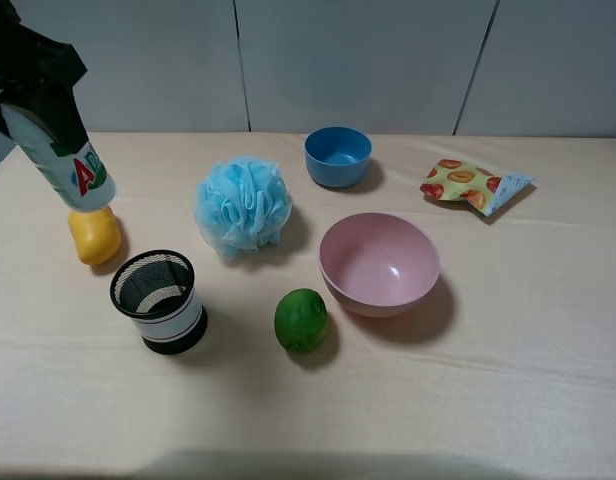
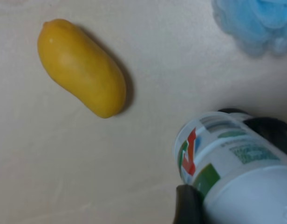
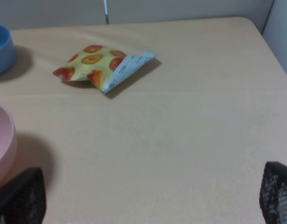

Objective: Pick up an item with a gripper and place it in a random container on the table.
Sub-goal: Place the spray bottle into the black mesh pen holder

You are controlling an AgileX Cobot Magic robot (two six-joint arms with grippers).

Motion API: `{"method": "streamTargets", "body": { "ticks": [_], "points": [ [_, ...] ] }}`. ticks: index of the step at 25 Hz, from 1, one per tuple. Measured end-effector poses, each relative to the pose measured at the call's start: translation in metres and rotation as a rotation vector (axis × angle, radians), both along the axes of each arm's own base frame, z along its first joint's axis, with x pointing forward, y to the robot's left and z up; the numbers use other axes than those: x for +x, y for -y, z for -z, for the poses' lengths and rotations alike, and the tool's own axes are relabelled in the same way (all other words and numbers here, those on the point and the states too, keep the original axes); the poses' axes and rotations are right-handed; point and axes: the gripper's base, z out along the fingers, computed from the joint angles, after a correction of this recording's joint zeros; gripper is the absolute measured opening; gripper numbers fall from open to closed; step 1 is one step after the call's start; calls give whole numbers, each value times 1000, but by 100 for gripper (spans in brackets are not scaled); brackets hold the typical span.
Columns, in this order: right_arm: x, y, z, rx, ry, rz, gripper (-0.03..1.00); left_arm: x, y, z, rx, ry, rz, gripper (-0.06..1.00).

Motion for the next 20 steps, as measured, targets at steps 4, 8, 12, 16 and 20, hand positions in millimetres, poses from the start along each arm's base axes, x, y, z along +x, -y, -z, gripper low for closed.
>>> {"method": "streamTargets", "body": {
  "ticks": [4, 8, 12, 16, 20],
  "points": [
    [0, 0, 0, 0, 0, 0, 69, -4, 1, -5, -27, 11, -1, 52],
    [0, 0, 0, 0, 0, 0, 69, -4, 1, -5, -29, 10, -1, 52],
    [0, 0, 0, 0, 0, 0, 69, -8, 2, 6, -24, -29, 0, 52],
    [0, 0, 0, 0, 0, 0, 69, -17, 11, 23, 9, -86, 44, 52],
    [0, 0, 0, 0, 0, 0, 69, -27, 25, 37, 21, -114, 78, 52]
  ]
}}
